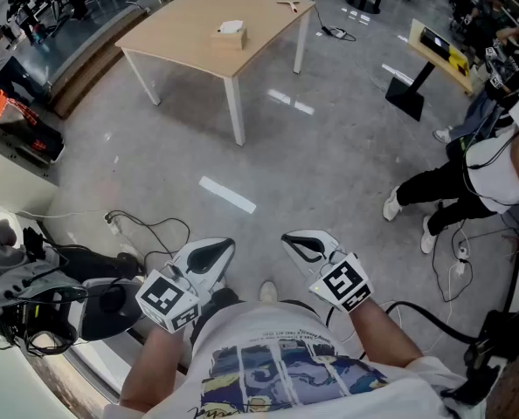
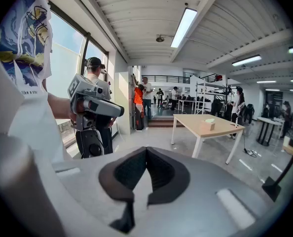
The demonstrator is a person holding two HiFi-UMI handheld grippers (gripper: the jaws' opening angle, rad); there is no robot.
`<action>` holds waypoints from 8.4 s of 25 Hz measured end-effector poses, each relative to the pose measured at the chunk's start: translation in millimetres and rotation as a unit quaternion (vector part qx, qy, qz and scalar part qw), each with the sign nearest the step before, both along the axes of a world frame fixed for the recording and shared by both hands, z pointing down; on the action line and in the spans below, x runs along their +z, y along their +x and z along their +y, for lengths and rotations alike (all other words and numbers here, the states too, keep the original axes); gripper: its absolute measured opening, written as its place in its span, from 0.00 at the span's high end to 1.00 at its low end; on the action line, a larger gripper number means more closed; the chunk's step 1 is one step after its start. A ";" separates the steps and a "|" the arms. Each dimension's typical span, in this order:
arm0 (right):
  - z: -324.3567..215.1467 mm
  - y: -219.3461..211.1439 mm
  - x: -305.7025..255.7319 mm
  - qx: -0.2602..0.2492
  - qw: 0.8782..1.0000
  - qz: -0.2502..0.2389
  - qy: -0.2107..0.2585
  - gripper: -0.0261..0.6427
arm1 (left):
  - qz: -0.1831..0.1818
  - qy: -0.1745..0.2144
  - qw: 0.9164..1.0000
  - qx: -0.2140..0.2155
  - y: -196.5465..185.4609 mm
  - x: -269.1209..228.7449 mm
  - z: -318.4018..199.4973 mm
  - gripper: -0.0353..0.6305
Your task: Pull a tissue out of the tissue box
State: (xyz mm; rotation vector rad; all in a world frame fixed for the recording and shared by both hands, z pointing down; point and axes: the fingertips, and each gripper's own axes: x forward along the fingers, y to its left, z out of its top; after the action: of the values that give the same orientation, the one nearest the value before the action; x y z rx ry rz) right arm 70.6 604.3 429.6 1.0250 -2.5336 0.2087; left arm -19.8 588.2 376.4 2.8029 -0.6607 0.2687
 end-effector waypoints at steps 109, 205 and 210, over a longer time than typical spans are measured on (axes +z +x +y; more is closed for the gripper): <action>-884.8 63.3 70.6 0.085 0.992 0.069 -0.059 0.79 | 0.014 0.002 1.000 0.009 -9.5 5.5 -792.1 0.85; -960.1 45.6 49.9 0.012 0.997 0.020 -0.072 0.96 | 0.010 -0.004 0.997 -0.076 -39.2 3.7 -796.9 0.85; -948.9 40.4 32.1 0.021 0.998 0.017 -0.058 0.96 | 0.014 -0.003 0.998 -0.062 -46.2 4.3 -791.9 0.85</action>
State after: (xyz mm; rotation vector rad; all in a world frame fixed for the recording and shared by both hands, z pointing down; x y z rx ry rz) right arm 111.1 -344.6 461.7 1.0275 -2.4394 0.3437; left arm -66.0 -203.6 380.7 2.7408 -0.8231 0.2058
